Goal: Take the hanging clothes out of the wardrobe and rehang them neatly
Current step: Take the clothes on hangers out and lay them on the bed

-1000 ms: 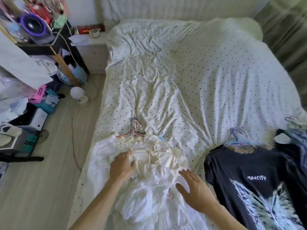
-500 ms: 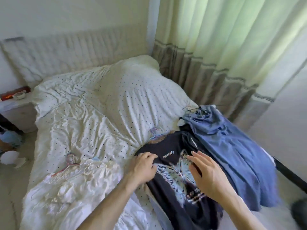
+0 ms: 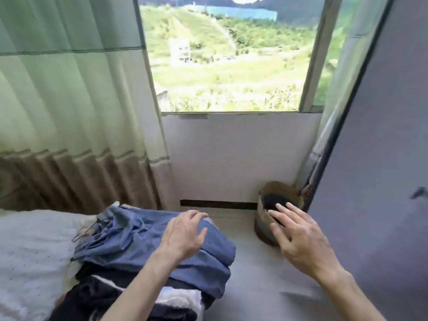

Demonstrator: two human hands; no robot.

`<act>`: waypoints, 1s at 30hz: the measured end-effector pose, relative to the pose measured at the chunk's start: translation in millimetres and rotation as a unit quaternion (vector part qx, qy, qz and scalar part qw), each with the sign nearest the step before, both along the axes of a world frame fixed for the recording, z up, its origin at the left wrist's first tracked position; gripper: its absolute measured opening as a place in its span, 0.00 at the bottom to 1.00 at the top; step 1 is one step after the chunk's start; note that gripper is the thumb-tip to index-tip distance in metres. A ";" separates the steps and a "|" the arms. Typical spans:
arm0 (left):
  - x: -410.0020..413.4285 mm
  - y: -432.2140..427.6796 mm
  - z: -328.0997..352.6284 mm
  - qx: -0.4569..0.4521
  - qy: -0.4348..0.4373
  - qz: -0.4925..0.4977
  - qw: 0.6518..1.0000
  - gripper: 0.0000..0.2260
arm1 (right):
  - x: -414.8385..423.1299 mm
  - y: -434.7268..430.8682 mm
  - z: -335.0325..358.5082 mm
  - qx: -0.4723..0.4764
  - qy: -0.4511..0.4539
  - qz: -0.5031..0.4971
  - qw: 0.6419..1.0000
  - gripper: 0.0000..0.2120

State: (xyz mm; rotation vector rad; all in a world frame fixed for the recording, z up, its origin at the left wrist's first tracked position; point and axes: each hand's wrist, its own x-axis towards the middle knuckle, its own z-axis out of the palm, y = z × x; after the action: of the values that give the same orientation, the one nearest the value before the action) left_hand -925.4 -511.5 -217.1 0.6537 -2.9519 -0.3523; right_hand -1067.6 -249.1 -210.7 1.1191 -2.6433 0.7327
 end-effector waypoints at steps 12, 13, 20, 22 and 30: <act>-257.1 170.7 45.8 -0.021 0.037 -0.379 0.924 0.20 | -39.5 189.4 22.3 -0.003 0.003 -0.373 0.928 0.27; -267.7 185.9 48.3 -0.019 0.042 -0.408 0.912 0.20 | -35.2 199.9 23.4 -0.001 0.006 -0.399 0.917 0.26; -314.2 295.0 58.8 0.001 0.040 -0.560 0.828 0.20 | 18.4 267.2 31.9 0.010 0.026 -0.554 0.832 0.26; -317.6 328.9 58.5 0.014 0.030 -0.592 0.805 0.20 | 34.8 286.2 35.5 0.007 0.031 -0.592 0.805 0.27; -317.1 458.4 60.4 0.045 0.003 -0.677 0.734 0.20 | 45.8 375.9 59.1 0.007 0.056 -0.694 0.718 0.18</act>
State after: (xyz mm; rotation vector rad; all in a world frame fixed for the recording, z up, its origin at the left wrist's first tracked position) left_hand -1242.5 -53.1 -156.7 -1.6116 -2.7602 -0.5270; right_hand -1021.8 126.9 -151.6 -0.8897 -2.3988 0.2357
